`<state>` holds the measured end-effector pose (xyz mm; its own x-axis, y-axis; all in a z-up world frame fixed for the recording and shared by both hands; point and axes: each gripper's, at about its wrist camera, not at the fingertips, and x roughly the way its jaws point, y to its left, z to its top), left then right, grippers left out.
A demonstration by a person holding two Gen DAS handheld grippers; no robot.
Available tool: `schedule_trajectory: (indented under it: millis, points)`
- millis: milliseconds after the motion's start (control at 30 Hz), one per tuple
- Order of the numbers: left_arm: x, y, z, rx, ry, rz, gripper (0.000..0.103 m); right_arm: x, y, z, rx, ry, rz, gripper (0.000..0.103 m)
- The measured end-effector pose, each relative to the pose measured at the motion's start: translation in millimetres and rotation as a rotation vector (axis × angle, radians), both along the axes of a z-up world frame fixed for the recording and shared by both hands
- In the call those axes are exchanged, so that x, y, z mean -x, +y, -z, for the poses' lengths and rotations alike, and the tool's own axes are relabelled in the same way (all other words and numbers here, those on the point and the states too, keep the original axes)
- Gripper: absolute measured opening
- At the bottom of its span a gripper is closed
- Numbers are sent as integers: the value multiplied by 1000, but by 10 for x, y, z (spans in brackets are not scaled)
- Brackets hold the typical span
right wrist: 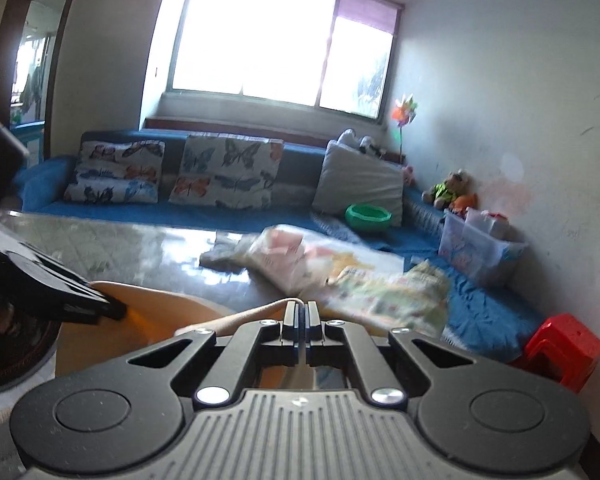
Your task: Fold clothes
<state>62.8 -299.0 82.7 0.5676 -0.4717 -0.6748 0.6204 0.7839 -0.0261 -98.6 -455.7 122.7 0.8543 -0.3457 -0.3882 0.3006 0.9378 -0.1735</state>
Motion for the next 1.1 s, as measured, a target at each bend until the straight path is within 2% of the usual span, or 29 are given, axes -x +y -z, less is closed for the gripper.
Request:
schedule_trajectory:
  millis: [133,400,633,733,867,1000,1100]
  points:
    - [-105,276,-237,30,-32,-75,4,-17,15,-278,30,-62,-6,2]
    - [-136,902,-761,78,-147,-191,4,40,91,-872,60,-205,-17,2]
    - [77,1430,-1054,95,-209,-231,4,209,225,-1120,77,-258,-50,2]
    - [245,1589,-1072,68,-212,-220,4,290,290,-1194,81,-278,-61,2]
    - [485,1745,-960,27,-172,-195,4,442,363,-1231,77,-277,-87,2]
    - [727,1898,-706,-37,-126,-185,5,527,487,-1029,96,-224,-123,2]
    - [830,2060,-515,-56,-84,-214,5,522,601,-806,87,-161,-163,5]
